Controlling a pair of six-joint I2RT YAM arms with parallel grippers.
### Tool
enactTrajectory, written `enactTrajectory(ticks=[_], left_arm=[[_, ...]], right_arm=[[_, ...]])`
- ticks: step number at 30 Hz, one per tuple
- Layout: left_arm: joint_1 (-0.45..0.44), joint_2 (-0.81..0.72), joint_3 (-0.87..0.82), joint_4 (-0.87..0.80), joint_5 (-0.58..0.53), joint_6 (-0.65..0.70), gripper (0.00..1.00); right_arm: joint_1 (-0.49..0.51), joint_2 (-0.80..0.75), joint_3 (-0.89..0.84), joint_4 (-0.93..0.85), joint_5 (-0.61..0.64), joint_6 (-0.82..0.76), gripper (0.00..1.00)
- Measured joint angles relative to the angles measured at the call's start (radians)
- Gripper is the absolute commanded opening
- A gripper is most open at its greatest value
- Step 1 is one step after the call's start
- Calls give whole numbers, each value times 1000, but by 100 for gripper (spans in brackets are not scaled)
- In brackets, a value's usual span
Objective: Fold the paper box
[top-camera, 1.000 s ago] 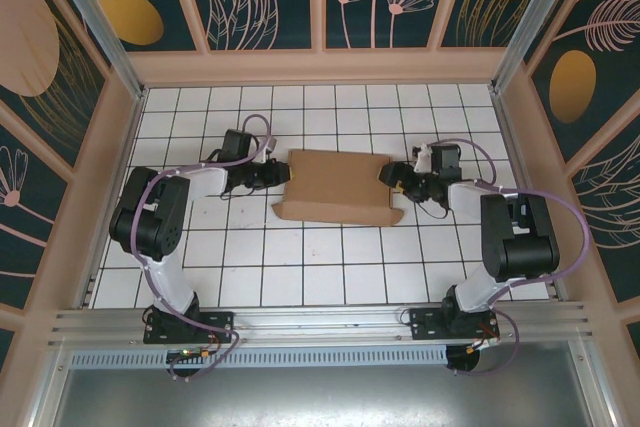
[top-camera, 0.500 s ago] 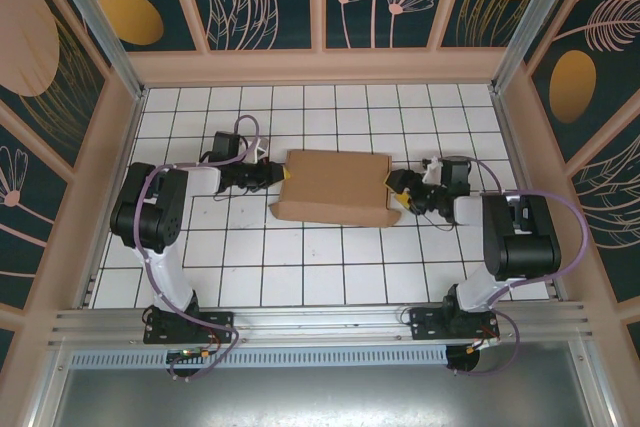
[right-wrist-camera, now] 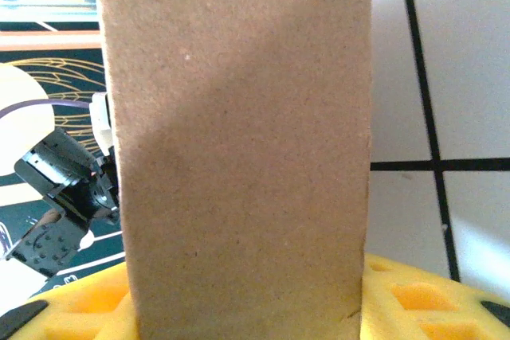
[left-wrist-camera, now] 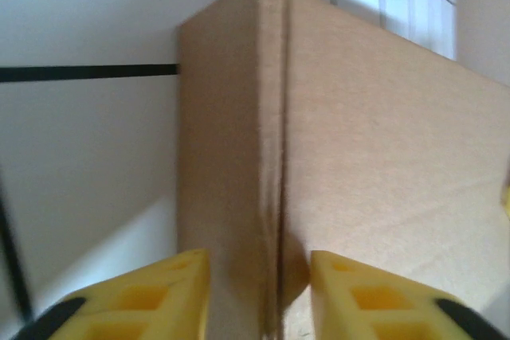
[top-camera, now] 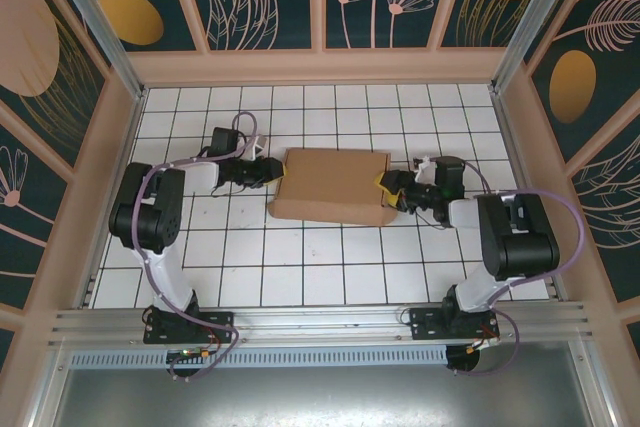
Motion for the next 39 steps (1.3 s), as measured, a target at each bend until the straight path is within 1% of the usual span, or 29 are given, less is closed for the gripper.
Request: enactTrajectory(ticks=[2,4,6,8,10,13,15,16,19,24,28,39], left_arm=[[0,-48,-1,-59,-93,10,49],[0,-130,-10,-93,-189,16,53],[-10,-237,-21,-111,-286,35,54],[-54,-346,-29,-115,-400,87,54],[-153,-444,-39,-105,-509,165,54],[-338,-566,-123,-38,-601,307,55],[-435,-624,-194,-26,-631,417,55],[-469,-635,-211,-37,-642,473,54],[-518,-609,-214,-76,-693,629,56],[-523,-573,-212,-120,-763,834,63],[-524,-533,-179,-149,-767,964,70],[-528,-426,-110,-160,-773,1160,73]], right_arm=[[3,-27,10,-48,11,-2,46],[3,-49,12,-83,20,10,45],[3,-63,12,-111,24,37,45],[4,-80,12,-132,29,68,44],[6,-103,12,-160,37,100,44],[13,-126,12,-183,45,148,44],[23,-135,12,-186,53,180,44],[30,-139,12,-186,56,198,44],[56,-141,5,-167,59,257,45],[91,-141,-47,-73,57,362,45],[99,-141,-80,-5,54,433,45],[106,-141,-114,146,59,563,44]])
